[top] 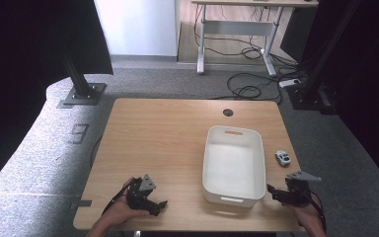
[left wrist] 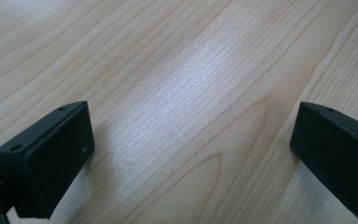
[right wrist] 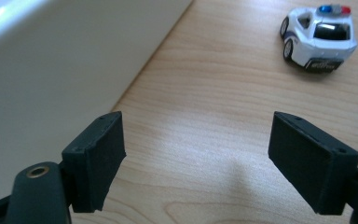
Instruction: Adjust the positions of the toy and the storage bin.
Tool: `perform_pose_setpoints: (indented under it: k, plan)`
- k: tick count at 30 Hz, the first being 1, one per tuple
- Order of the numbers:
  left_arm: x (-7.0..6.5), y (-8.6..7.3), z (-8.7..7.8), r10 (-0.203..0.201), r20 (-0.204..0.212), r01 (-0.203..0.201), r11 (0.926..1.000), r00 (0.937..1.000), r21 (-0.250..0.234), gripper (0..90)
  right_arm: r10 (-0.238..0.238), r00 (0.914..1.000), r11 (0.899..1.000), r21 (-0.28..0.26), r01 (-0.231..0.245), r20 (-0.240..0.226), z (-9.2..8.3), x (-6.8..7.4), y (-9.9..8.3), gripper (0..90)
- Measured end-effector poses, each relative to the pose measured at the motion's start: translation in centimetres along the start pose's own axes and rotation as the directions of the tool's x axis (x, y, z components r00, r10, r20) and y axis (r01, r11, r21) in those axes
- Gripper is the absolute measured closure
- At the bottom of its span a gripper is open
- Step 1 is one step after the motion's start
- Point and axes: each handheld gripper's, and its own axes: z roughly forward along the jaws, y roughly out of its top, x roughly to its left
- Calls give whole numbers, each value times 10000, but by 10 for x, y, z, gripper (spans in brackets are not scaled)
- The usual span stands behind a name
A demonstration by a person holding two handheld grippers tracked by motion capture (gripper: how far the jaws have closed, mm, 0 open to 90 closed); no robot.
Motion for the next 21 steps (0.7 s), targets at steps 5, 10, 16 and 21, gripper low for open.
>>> perform_pose_setpoints:
  k: [5,10,16,21]
  plan:
    - [0,0,0,-6,-8,6,10000,10000,4,0,-46,10000,9995,-323,45,-11,-7,2,3,184]
    - [0,0,0,-6,-8,6,10000,10000,6,0,44,10000,9985,-551,-43,4,-11,1,5,192]
    - [0,0,0,-3,-4,3,10000,10000,9,0,119,9999,9956,-931,-120,-17,-18,2,8,196]
    - [0,0,0,-9,-7,9,10000,10000,4,0,66,9999,9910,-1339,-81,-117,-28,11,12,199]
